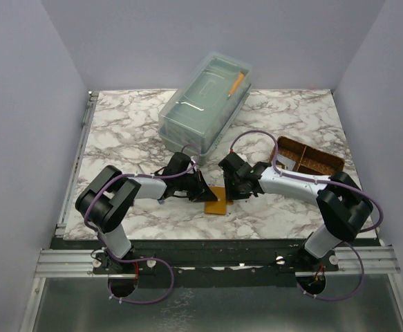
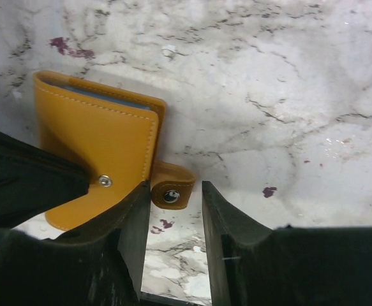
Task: Put the credit cards into the card holder
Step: Close the card holder at the center of the board.
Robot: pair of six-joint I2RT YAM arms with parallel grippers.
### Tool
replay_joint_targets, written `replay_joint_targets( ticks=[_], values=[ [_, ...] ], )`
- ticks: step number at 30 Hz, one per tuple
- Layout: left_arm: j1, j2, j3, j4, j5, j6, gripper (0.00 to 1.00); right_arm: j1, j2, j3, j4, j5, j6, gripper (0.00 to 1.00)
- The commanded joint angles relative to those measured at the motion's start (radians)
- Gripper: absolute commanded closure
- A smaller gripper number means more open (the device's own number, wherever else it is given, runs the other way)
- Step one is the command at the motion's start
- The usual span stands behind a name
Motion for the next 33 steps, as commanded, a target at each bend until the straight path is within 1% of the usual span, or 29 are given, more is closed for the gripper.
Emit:
replay_joint_targets(
  ticks=[1, 6, 10, 12, 15, 20, 23, 30, 33],
  values=[
    [0.006, 0.031, 0.003, -0.033, -0.042, 0.047, 0.93, 0.003, -0.018, 0.023, -0.085, 0.089, 0.007, 0.62],
    [0.006, 0.035, 0.006, -0.032, -0.037, 0.048, 0.93, 0.004, -0.035, 0.016, -0.088, 0.082, 0.012, 0.66],
    [0.006, 0.039, 0.007, -0.032, -0.035, 0.047, 0.93, 0.004, -0.04, 0.011, -0.089, 0.077, 0.012, 0.71],
    [0.006, 0.041, 0.009, -0.029, -0.033, 0.047, 0.93, 0.004, -0.044, 0.011, -0.091, 0.073, 0.012, 0.76],
    [0.006, 0.044, 0.011, -0.03, -0.031, 0.048, 0.93, 0.004, -0.053, 0.008, -0.095, 0.069, 0.01, 0.87],
    [0.006, 0.047, 0.012, -0.028, -0.027, 0.046, 0.93, 0.004, -0.076, -0.007, -0.092, 0.066, 0.02, 0.94],
    [0.006, 0.04, 0.013, -0.028, -0.025, 0.045, 0.93, 0.003, -0.113, -0.033, -0.05, 0.037, 0.012, 1.0],
    [0.005, 0.039, 0.014, -0.027, -0.029, 0.04, 0.94, 0.003, -0.168, -0.107, 0.141, -0.092, -0.027, 1.0],
    [0.003, 0.042, 0.012, -0.024, -0.029, 0.037, 0.94, -0.001, -0.162, -0.122, 0.222, -0.136, -0.032, 1.0]
  ],
)
